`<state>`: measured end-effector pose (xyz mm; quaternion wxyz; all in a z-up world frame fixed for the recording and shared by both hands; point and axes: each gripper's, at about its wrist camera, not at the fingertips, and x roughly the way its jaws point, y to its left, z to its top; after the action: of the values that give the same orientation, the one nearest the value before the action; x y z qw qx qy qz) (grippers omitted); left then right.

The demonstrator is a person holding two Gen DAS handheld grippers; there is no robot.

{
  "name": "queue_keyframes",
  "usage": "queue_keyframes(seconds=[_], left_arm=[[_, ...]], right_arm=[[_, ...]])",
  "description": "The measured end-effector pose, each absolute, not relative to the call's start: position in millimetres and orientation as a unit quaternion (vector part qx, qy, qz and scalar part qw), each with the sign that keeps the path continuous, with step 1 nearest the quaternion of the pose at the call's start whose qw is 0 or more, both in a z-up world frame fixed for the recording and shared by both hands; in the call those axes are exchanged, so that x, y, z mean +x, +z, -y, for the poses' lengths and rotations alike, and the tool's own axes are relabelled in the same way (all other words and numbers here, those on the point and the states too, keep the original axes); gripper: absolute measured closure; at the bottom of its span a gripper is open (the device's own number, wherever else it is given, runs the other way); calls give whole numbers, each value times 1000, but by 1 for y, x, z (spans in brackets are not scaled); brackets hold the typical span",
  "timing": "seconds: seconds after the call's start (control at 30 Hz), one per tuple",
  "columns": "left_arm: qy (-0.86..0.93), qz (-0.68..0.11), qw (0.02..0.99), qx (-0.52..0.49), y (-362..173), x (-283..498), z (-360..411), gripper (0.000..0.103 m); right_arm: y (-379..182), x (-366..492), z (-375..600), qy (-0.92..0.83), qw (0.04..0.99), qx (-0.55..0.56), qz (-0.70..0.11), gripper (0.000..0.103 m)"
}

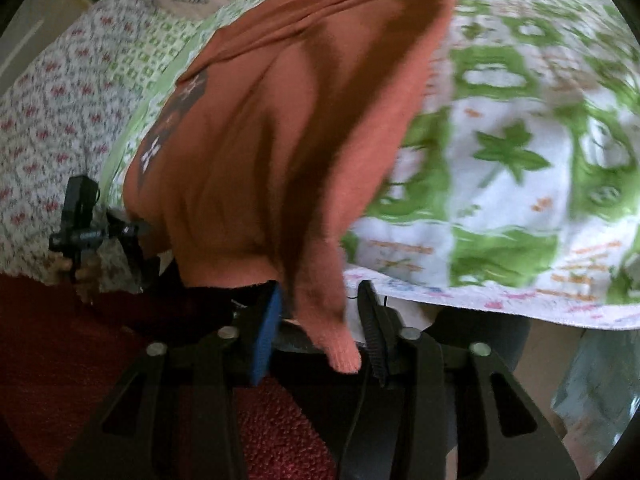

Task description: Fold small clothes

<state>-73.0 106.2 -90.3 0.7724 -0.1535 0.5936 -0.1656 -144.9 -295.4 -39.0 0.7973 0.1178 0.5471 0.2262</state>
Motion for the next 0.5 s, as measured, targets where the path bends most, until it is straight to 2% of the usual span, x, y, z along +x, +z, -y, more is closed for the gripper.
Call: queue_keyframes(seconds=[0.03, 0.07, 0.27, 0.5], left_arm=[[-165, -592, 775, -145, -90, -75, -108, 82], [-171, -590, 776, -144, -90, -77, -111, 98], [-216, -532, 803, -162, -52, -97, -130, 98], [-251, -430, 842, -208, 17, -91, -146, 99]], right_arm=[[-37, -146, 292, 236, 795, 112, -548, 93], [-34, -148, 292, 246, 794, 111, -544, 95], [5, -158, 306, 307, 800, 160, -490, 96], [46, -143, 329, 319, 823, 237, -406, 96]])
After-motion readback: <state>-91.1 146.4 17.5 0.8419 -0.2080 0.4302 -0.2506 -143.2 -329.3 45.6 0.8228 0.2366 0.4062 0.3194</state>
